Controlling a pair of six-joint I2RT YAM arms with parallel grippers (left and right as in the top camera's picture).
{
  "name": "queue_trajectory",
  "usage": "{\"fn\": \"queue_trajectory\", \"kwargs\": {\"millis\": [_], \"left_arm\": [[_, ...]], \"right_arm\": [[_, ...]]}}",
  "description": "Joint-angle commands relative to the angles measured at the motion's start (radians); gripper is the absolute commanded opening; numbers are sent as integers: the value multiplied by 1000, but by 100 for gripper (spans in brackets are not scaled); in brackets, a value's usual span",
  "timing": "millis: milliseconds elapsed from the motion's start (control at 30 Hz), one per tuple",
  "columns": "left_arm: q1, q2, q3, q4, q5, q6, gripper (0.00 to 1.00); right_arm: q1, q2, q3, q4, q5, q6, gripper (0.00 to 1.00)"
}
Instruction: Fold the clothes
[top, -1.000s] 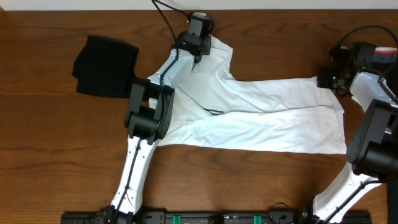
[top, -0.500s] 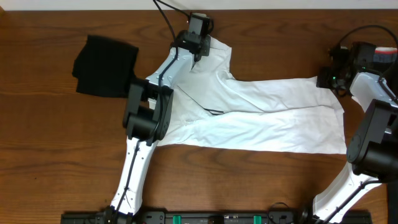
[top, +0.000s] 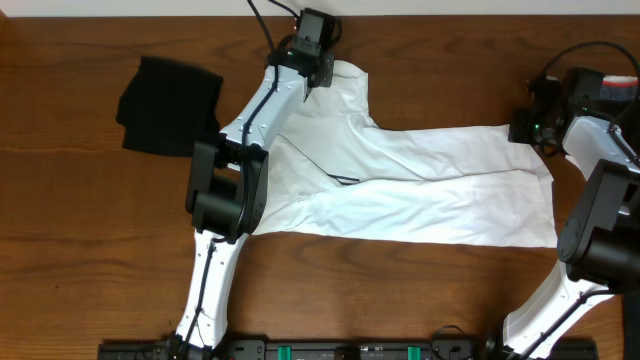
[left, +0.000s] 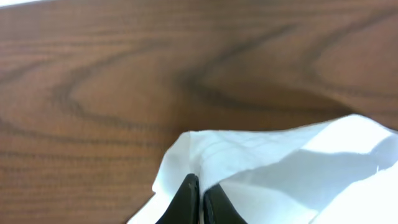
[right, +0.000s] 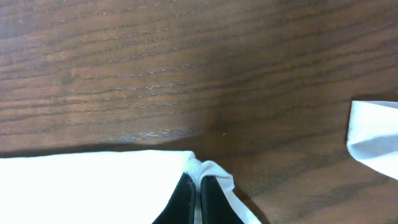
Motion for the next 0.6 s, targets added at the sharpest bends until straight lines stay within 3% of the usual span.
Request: {"fn": "queue_trajectory", "kwargs": {"millis": [0, 367, 567], "left_arm": [[5, -30, 10, -26, -13, -2, 6], [4, -83, 10, -107, -13, -2, 6], [16, -176, 10, -256, -14, -50, 6]], "right_arm": [[-8, -12, -1, -2, 8, -19, 4], [-14, -13, -1, -13, -85, -27, 1], [-16, -47, -1, -67, -99, -73, 1]]}}
